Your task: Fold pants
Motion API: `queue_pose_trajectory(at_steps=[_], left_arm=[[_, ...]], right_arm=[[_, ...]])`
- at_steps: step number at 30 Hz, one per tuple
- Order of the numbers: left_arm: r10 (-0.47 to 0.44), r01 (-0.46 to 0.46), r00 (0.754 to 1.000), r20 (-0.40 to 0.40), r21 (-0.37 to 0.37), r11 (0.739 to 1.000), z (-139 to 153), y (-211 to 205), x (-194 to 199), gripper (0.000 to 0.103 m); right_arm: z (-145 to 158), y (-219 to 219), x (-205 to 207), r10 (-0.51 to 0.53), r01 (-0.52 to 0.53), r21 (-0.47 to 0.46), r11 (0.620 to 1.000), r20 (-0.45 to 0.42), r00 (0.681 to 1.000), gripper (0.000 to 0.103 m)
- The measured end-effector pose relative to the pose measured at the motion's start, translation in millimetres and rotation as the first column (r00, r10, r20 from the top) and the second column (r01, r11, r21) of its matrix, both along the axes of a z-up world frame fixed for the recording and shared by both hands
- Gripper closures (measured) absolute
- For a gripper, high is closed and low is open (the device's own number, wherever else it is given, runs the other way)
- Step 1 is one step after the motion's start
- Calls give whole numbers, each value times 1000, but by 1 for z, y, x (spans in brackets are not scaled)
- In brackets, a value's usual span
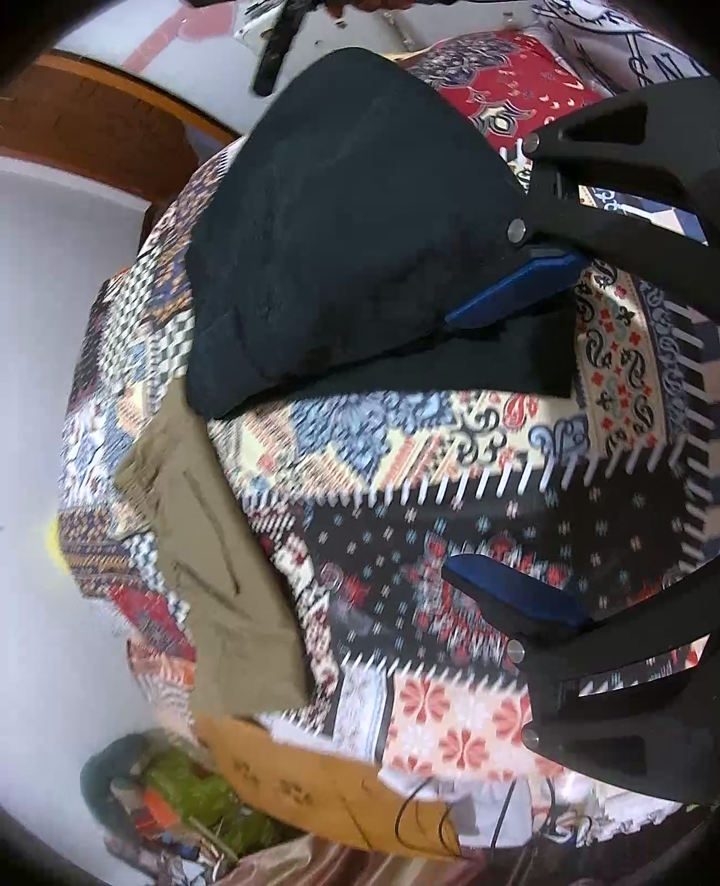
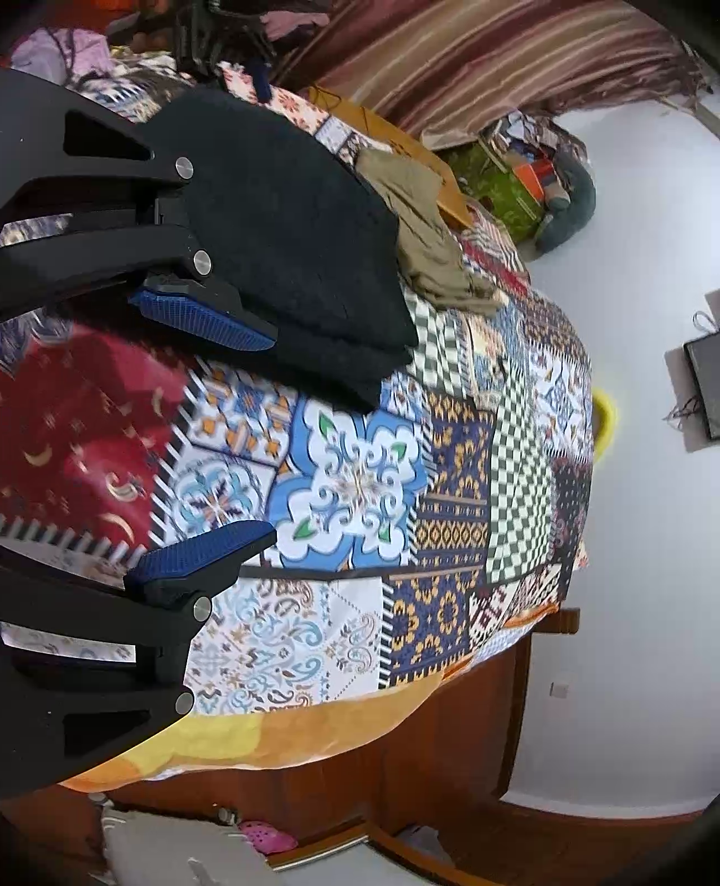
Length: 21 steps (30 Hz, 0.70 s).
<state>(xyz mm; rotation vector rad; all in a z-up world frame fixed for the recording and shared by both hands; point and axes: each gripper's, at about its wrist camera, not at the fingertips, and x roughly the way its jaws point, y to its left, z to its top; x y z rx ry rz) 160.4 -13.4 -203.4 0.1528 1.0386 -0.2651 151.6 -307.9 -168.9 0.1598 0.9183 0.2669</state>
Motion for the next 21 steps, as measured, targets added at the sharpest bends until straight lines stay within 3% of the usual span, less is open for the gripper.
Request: queue_pose_trajectory(at_steps=[4,9,14,18,21], left_arm=[[8,-10,996,84,31,999,28,2,-1,19],[-32,35,988,149,-18,999,47,-15,-3,19],[-65,67,990,122,-12,998,25,-43,1,19],[-42,40,994,100,25,999,-1,-47,7,16],[-14,17,996,89,-30,999,-5,-34,10,14]], right_arm=[[8,19,-11,48,-48,6,999,27,999,43],[8,44,-19,103,-104,17,994,28,994,43],[-7,72,-22,173,-173,10,985,-7,985,43],[-16,75,-22,175,-175,1,984,-11,984,41],[-16,68,-21,162,-162,13,987,-20,987,41]])
